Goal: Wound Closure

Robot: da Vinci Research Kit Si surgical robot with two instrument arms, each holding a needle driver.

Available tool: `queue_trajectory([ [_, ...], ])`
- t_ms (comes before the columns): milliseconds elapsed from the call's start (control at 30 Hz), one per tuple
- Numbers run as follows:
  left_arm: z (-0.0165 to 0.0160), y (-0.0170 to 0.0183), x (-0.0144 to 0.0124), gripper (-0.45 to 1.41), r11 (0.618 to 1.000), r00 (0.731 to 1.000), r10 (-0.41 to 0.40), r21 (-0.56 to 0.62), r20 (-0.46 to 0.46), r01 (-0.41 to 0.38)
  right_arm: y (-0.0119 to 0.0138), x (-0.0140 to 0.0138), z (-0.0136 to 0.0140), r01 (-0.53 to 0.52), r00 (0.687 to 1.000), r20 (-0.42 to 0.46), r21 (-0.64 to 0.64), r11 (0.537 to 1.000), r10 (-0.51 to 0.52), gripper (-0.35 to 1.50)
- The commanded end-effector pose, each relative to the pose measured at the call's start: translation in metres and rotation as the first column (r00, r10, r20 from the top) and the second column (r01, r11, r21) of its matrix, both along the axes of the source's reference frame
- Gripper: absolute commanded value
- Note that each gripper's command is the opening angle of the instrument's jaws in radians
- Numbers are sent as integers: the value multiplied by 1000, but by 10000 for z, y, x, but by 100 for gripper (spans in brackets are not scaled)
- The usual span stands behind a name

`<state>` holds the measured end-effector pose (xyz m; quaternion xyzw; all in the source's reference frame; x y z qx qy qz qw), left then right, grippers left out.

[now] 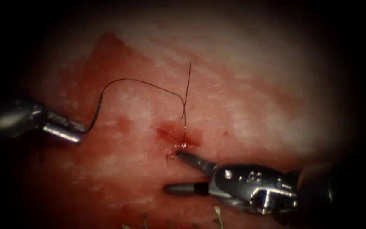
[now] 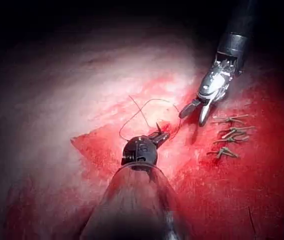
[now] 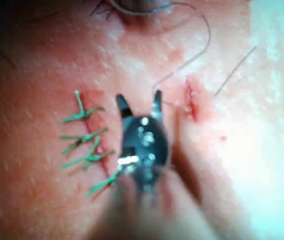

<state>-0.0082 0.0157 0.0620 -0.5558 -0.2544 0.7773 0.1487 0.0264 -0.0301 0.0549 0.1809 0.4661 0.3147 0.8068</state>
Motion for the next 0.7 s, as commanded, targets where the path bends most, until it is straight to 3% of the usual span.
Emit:
queue_trajectory([
  [33, 9, -7, -7, -45, 1000, 1000, 3, 17, -6, -3, -10, -1, 6, -1, 1000, 8, 1, 1000, 1, 105],
  [133, 18, -12, -7, -45, 997, 999, 2, 80, -42, 1, -10, -2, 6, -5, 1000, 12, -1, 1000, 5, 105],
  [167, 19, -12, -8, -33, 994, 999, -4, 106, -51, 9, -10, -2, 6, -5, 1000, 12, -1, 1000, 5, 105],
  [233, 20, -12, -10, 22, 978, 996, -29, 205, -89, 47, -10, -2, 6, -5, 1000, 12, -2, 1000, 5, 105],
  [300, 19, -13, -10, 64, 967, 994, -38, 246, -107, 64, -10, -2, 7, -5, 1000, 12, -2, 1000, 5, 105],
  [367, 18, -15, -10, 93, 962, 990, -40, 261, -135, 74, -10, -3, 7, -5, 1000, 12, -2, 1000, 5, 105],
  [533, 17, -16, -4, 111, 963, 979, -44, 251, -199, 94, -10, -4, 7, -5, 1000, 12, -2, 1000, 5, 103],
  [700, 15, -17, 16, 108, 965, 965, -39, 239, -259, 104, -10, -6, 8, -8, 1000, 15, -5, 1000, 8, 101],
])
